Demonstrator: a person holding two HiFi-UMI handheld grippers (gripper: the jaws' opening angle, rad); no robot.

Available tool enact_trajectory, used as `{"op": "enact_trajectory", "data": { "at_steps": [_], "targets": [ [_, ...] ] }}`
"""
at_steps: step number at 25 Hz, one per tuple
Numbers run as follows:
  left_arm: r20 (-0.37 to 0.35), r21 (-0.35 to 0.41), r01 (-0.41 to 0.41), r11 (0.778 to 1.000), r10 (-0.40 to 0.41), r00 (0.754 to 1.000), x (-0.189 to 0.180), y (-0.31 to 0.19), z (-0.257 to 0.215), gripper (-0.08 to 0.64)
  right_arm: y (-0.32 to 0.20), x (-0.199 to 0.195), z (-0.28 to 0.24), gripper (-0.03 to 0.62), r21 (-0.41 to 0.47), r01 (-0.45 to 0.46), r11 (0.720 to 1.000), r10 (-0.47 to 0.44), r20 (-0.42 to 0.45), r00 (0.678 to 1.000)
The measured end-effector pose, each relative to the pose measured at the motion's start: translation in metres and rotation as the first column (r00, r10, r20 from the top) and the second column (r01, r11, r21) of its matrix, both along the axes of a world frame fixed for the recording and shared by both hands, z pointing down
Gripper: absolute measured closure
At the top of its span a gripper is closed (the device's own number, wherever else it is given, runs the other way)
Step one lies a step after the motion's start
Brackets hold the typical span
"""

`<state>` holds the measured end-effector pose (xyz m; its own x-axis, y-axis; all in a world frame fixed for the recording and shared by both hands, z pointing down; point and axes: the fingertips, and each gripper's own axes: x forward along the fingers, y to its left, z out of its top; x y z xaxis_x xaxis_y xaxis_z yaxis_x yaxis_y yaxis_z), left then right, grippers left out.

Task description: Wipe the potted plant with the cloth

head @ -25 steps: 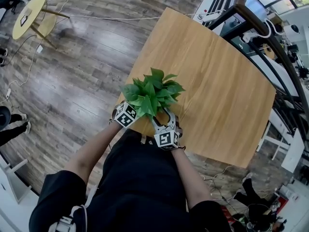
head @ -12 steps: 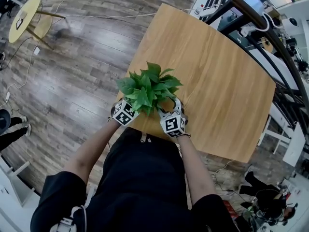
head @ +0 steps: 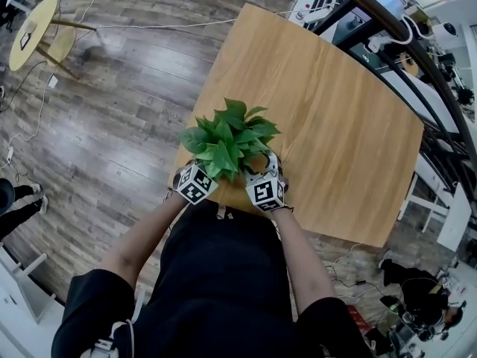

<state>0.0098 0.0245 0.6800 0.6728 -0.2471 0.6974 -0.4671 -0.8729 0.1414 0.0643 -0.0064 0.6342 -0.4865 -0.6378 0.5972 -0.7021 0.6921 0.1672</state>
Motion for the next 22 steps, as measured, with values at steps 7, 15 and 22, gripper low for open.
{"op": "enact_trajectory", "data": {
  "at_steps": [7, 15, 22],
  "targets": [
    [0.003, -0.005, 0.031, 1.0, -0.031, 1.0, -0.002, -0.008, 0.0, 0.397, 0.014, 0.0, -0.001, 0.314, -0.011, 0.025, 1.0, -0.025, -0.018, 1.0],
    [0.014, 0.054, 0.101, 0.993, -0.102, 0.995, -0.018, -0.03, -0.001, 0.397, 0.043, -0.025, -0.007, 0.313, -0.04, 0.0, 0.999, 0.002, 0.05, 0.999],
    [0.03, 0.062, 0.093, 0.994, -0.095, 0.995, -0.019, -0.032, 0.002, 0.397, 0.01, 0.018, 0.008, 0.313, -0.048, -0.142, 0.989, 0.144, 0.027, 0.989]
  ]
}}
